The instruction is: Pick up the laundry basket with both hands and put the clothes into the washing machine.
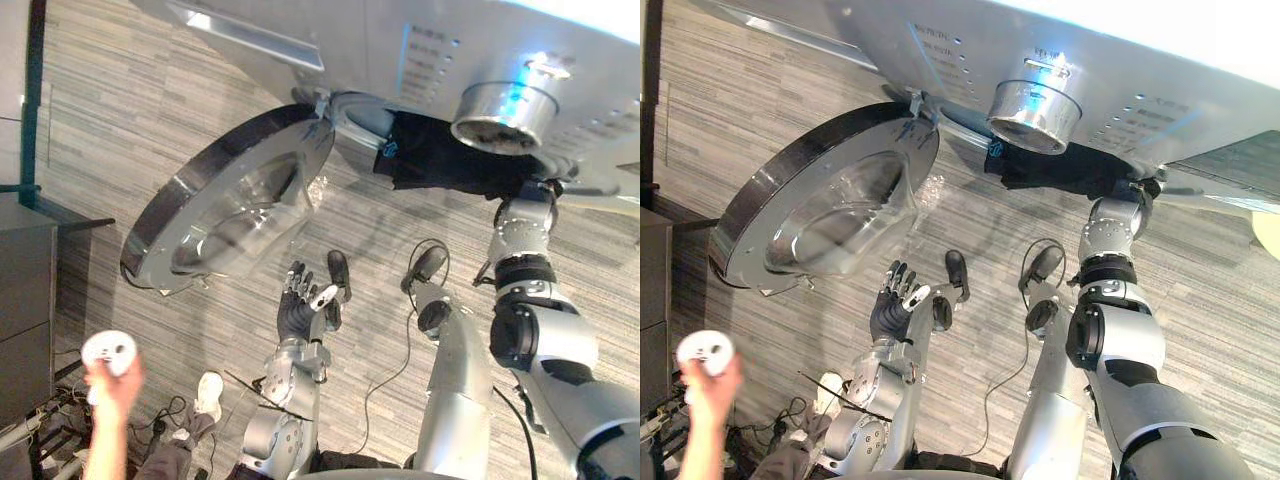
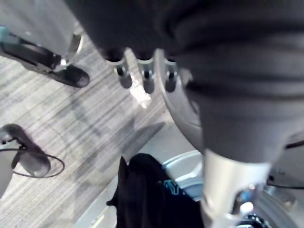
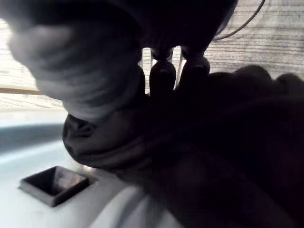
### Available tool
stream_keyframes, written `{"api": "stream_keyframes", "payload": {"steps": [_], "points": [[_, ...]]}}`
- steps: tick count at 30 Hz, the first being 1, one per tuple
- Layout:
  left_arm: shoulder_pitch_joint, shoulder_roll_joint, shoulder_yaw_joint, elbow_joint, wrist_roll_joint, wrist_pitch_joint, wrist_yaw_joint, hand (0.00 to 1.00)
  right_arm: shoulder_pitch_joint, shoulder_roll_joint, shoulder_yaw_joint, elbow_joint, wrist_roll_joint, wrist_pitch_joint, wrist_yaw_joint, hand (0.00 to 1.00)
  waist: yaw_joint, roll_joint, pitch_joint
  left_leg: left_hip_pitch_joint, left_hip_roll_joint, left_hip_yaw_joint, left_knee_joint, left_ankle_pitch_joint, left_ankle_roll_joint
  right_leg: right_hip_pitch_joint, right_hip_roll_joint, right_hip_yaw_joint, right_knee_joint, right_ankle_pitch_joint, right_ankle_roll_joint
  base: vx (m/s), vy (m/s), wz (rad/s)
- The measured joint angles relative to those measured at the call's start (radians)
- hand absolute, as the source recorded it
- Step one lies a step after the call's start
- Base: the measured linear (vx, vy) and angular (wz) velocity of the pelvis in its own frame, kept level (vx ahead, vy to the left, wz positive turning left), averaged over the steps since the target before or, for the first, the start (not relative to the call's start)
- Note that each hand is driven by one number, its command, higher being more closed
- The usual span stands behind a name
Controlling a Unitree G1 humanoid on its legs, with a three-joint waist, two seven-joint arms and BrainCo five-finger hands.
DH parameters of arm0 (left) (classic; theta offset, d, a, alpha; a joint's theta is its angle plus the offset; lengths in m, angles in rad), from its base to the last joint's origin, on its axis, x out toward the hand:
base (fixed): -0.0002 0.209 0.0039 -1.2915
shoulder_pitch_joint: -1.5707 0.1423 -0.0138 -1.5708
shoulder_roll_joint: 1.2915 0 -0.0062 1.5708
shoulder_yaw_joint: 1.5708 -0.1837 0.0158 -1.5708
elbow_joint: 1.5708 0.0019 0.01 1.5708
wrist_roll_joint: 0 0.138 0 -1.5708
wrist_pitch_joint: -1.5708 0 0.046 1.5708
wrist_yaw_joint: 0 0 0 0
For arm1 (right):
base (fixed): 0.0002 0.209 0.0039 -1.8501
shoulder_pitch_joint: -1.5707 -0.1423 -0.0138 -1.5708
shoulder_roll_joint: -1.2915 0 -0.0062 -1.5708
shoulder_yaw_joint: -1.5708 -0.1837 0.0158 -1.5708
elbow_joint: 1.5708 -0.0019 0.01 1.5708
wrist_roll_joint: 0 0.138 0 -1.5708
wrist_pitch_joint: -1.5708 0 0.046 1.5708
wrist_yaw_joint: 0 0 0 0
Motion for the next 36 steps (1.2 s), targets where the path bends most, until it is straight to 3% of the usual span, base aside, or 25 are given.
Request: {"api": "stream_keyframes", "payload": {"steps": [4,7,9,10,11,14,15,21,28,36], "points": [[-0.001,0.001,-0.010,-0.023,-0.001,-0.014,0.000,0.00,-0.006,-0.040,0.087,0.006,-0.001,0.039,-0.004,1.00,-0.015,0.007,0.003,-0.032,0.010,-0.016,0.003,0.005,0.009,0.002,0.001,-0.039,-0.026,0.004,0.007,0.00,0.018,0.02],[-0.003,0.001,-0.011,-0.031,-0.002,-0.022,0.002,0.00,-0.066,-0.103,0.220,0.107,-0.035,0.073,-0.003,1.00,-0.019,0.015,0.007,-0.037,0.014,-0.010,0.001,0.005,0.022,0.002,-0.016,-0.070,-0.022,0.010,0.004,-0.04,0.014,-0.14],[-0.014,0.001,-0.018,-0.035,-0.003,-0.039,0.003,0.00,-0.110,-0.137,0.297,0.122,-0.038,0.127,-0.003,1.00,-0.014,0.026,0.008,-0.052,0.031,-0.015,-0.038,0.032,0.026,0.003,-0.006,-0.120,-0.055,0.010,0.011,-0.06,-0.036,-0.15],[-0.025,0.001,-0.019,-0.031,-0.004,-0.038,0.004,0.00,-0.118,-0.144,0.310,0.123,-0.040,0.131,-0.003,1.00,-0.018,0.034,0.015,-0.051,0.031,-0.015,-0.047,0.043,0.018,-0.004,-0.022,-0.101,0.006,0.019,-0.009,0.00,-0.072,0.15],[-0.046,0.001,-0.020,-0.036,-0.004,-0.039,0.004,0.00,-0.118,-0.158,0.323,0.123,-0.046,0.131,0.000,1.00,-0.020,0.049,0.018,-0.060,0.031,-0.018,-0.049,0.063,0.005,0.012,-0.034,-0.032,0.044,-0.032,0.005,0.01,-0.095,0.18],[-0.076,0.003,-0.024,-0.061,-0.004,-0.051,0.008,0.00,-0.151,-0.160,0.313,0.107,-0.045,0.122,0.028,1.00,0.002,0.068,0.026,-0.094,0.038,-0.067,-0.068,0.106,-0.018,0.003,-0.003,-0.072,-0.001,-0.025,0.006,-0.07,-0.096,0.00],[-0.093,0.003,-0.025,-0.053,-0.004,-0.051,0.009,0.00,-0.150,-0.136,0.281,0.077,-0.045,0.100,0.032,1.00,0.018,0.068,0.026,-0.100,0.040,-0.091,-0.090,0.128,-0.022,0.006,0.015,-0.095,-0.035,-0.005,0.001,-0.08,-0.067,-0.14],[-0.119,0.004,-0.020,-0.008,-0.004,-0.040,0.030,0.00,-0.150,0.043,0.082,-0.060,-0.086,-0.026,0.047,1.00,0.036,0.067,0.026,-0.095,0.039,-0.155,-0.140,0.162,-0.065,0.026,0.048,-0.131,-0.074,0.014,-0.009,-0.06,-0.072,-0.01],[-0.117,-0.001,0.027,-0.008,-0.004,-0.038,0.048,0.00,-0.121,0.141,0.013,-0.168,-0.085,-0.079,0.046,1.00,0.038,0.067,0.026,-0.043,0.034,-0.175,-0.218,0.216,-0.080,0.059,0.067,-0.147,-0.106,0.014,-0.010,0.00,-0.063,0.03],[-0.117,-0.004,0.056,-0.008,-0.001,-0.035,0.048,0.00,-0.043,0.223,0.005,-0.293,-0.085,-0.137,0.046,1.00,0.034,0.063,0.024,0.000,0.033,-0.177,-0.248,0.224,-0.085,0.098,0.074,-0.152,-0.116,0.013,-0.009,0.03,-0.047,0.00]]}}
